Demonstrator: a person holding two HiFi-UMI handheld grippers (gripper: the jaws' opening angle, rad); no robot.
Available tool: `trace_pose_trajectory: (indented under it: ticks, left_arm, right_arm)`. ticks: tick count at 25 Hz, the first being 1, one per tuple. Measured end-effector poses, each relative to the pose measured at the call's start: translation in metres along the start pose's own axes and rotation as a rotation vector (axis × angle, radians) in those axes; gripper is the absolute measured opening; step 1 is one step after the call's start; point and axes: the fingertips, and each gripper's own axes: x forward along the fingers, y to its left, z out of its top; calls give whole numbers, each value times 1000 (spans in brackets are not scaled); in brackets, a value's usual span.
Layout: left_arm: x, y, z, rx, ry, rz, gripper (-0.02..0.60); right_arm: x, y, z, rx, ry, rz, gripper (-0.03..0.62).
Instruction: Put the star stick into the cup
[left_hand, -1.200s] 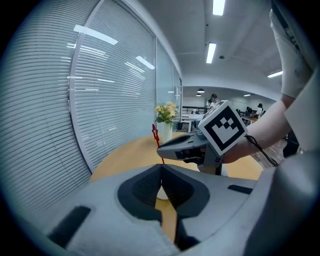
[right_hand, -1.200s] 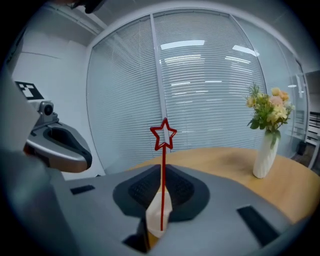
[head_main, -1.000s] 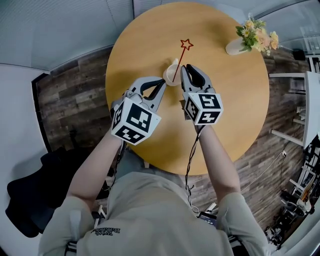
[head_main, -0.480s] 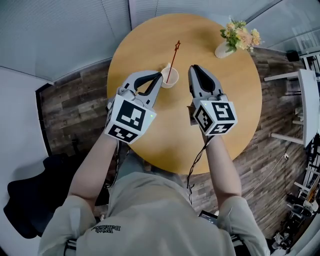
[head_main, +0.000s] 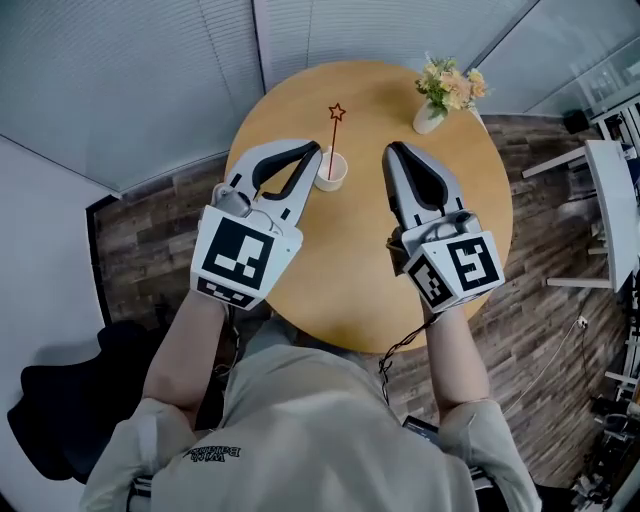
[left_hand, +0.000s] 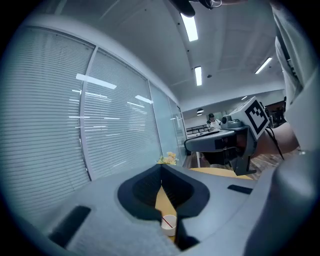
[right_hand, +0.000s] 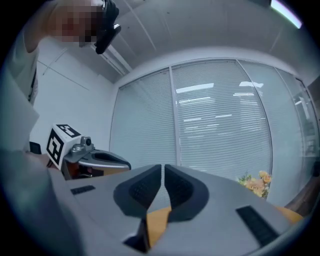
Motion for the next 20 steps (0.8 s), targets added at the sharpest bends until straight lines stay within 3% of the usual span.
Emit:
trace_pose_trajectory:
  ticks: [3, 8, 12, 20]
  left_arm:
    - [-16, -8, 23, 33, -35, 9, 21]
    - [-34, -32, 38, -4, -73, -25, 21]
    - [-44, -52, 33, 14, -52, -46, 21]
    - [-70, -88, 11, -49, 2, -91, 21]
  right_arm:
    - [-20, 14, 22, 1, -35, 27, 40]
    - [-52, 33, 42, -10, -61, 55, 39]
    - [-69, 48, 43, -20, -57, 76, 39]
    - [-83, 73, 27, 55, -37, 117, 38]
